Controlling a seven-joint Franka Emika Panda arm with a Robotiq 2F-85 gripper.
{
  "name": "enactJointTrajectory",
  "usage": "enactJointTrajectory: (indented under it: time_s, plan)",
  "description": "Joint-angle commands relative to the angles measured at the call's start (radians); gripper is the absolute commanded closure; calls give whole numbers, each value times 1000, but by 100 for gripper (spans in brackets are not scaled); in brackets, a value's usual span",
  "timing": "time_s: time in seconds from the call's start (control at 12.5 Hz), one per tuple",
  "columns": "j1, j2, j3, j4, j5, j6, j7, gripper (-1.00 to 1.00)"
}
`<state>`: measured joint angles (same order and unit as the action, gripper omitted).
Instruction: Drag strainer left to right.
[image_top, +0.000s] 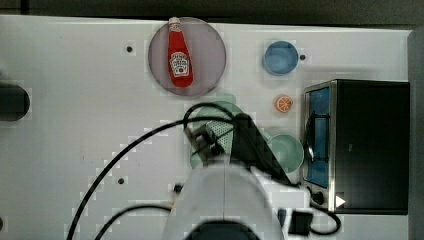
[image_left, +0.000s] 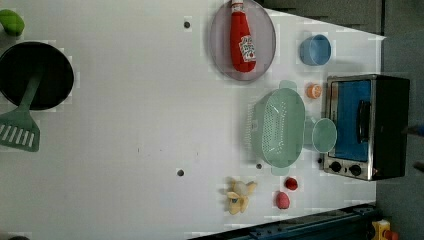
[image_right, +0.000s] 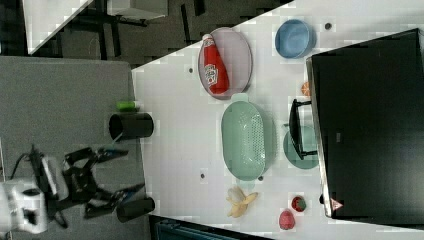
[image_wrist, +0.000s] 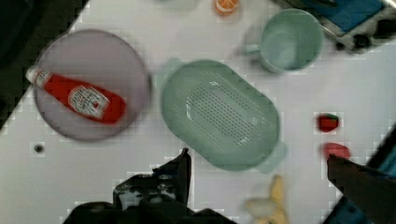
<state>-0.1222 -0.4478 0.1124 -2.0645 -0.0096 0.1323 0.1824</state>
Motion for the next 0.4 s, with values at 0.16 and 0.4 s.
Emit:
enactJointTrajectory:
  time_s: [0.16,0.4]
  plan:
    - [-19,51,-22,32,24,-194,-100,-100]
    - [-20,49,-32,32,24,-216,-100,-100]
